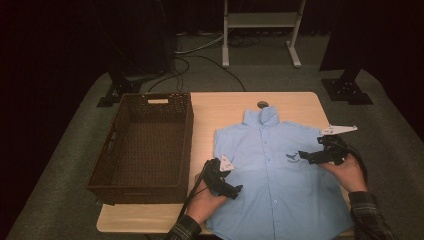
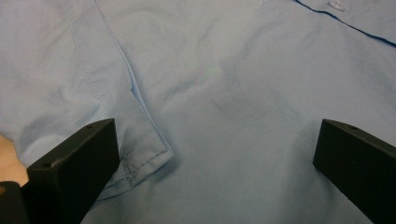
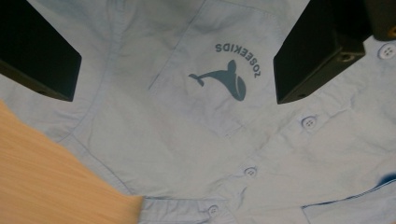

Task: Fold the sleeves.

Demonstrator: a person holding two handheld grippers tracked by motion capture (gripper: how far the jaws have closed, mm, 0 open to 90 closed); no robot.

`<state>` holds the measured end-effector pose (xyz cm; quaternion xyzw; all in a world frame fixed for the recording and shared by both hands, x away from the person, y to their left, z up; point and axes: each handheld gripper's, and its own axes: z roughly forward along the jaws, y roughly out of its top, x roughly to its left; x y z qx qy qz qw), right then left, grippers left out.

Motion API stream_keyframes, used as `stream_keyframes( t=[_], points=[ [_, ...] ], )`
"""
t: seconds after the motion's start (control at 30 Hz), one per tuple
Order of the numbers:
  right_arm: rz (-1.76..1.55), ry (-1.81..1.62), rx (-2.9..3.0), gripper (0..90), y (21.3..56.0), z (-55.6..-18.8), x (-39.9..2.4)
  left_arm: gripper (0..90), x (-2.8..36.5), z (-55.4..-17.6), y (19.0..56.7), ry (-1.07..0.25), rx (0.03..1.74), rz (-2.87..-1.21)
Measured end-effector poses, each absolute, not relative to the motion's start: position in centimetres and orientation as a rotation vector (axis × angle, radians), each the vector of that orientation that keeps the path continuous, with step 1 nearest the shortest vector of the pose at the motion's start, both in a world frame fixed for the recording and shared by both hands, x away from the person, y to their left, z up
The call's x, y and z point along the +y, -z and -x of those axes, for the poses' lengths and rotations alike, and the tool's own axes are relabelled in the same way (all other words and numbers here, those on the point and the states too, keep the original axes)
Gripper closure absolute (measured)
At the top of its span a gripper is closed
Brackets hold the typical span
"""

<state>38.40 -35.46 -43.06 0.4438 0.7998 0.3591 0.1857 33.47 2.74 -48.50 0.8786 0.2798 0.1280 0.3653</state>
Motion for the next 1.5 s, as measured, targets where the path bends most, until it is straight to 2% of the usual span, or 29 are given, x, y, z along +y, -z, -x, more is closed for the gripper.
stream_keyframes(
  t=[0.6, 0.67, 0.97, 1.17, 1.23, 1.5],
  points=[
    [-1.275, -0.955, 2.255, 0.3, 42.5, -41.1, -37.1, 0.0, 2.7, -33.5, 48.5, -0.328, 0.720, -2.260],
    [-1.277, -0.946, 2.251, 6.1, 42.6, -41.4, -37.3, 0.0, 2.7, -33.5, 48.5, -0.328, 0.719, -2.260],
    [-1.311, -0.927, 2.252, 6.3, 42.9, -42.6, -38.2, 0.0, 2.7, -33.5, 48.5, -0.328, 0.720, -2.259],
    [-1.347, -0.925, 2.236, 9.0, 42.8, -43.4, -39.2, 0.0, 2.7, -33.5, 48.5, -0.328, 0.719, -2.260],
    [-1.355, -0.917, 2.233, 12.9, 42.8, -43.7, -39.5, 0.0, 2.7, -33.5, 48.5, -0.328, 0.720, -2.259],
    [-1.411, -0.888, 2.214, 14.2, 43.1, -44.8, -40.9, 0.0, 2.7, -33.5, 48.5, -0.329, 0.719, -2.258]
  ],
)
